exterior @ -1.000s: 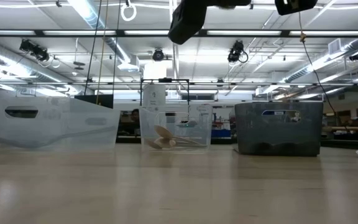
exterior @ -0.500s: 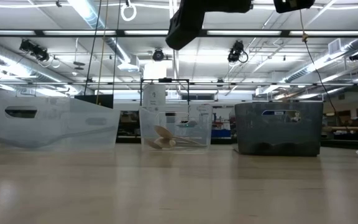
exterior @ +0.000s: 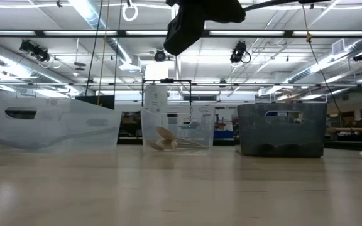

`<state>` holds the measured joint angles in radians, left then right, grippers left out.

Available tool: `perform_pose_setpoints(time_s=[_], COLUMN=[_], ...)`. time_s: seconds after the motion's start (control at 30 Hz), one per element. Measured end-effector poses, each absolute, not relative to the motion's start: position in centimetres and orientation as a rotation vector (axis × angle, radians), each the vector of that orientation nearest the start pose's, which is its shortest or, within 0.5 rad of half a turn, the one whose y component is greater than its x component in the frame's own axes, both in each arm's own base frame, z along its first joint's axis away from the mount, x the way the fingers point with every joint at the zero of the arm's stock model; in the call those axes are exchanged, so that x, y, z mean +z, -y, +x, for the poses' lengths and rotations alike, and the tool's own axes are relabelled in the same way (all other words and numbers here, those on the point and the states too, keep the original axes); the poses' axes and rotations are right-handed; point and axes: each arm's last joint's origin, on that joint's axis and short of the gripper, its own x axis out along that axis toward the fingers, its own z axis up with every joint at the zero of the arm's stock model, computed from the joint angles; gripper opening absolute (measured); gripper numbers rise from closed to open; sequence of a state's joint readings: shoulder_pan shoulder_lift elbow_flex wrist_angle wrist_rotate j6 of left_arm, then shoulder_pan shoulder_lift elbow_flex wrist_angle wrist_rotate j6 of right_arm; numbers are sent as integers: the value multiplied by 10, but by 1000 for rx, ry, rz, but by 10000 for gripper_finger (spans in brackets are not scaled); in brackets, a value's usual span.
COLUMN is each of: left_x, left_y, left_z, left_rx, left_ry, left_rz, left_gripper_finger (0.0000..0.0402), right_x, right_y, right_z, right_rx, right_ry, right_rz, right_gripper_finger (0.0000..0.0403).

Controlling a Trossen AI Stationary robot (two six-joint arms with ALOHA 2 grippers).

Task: Sort silverware by color (type)
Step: Put the blue spoon into the left transparent bin

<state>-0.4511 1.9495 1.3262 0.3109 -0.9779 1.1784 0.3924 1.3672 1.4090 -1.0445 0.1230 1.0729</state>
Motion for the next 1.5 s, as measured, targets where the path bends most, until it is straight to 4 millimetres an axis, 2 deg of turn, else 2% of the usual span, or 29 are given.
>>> perform_pose_setpoints(time_s=[0.3,0.63,0.73,0.97,1.5], left_x=[232,276,281,276,259], left_y=[165,147,142,131,120], left_z=[386,349,338,314,277], left_rx=[332,322,336,416,660], left_ry=[-606,-617,-645,-762,-962], left_rz=[1293,973,866,635,213], left_gripper_finger=[11,11,11,16,14], right_x=[352,351,352,353,338], right_y=[-102,-108,-109,-110,-119], right_z=[227,221,221,220,236], right_rx=[-331,-378,-399,-407,-466], right_ry=[-999,-938,-895,-841,-829], right_rz=[633,501,432,287,170], right_gripper_finger=[117,117,117,116,115])
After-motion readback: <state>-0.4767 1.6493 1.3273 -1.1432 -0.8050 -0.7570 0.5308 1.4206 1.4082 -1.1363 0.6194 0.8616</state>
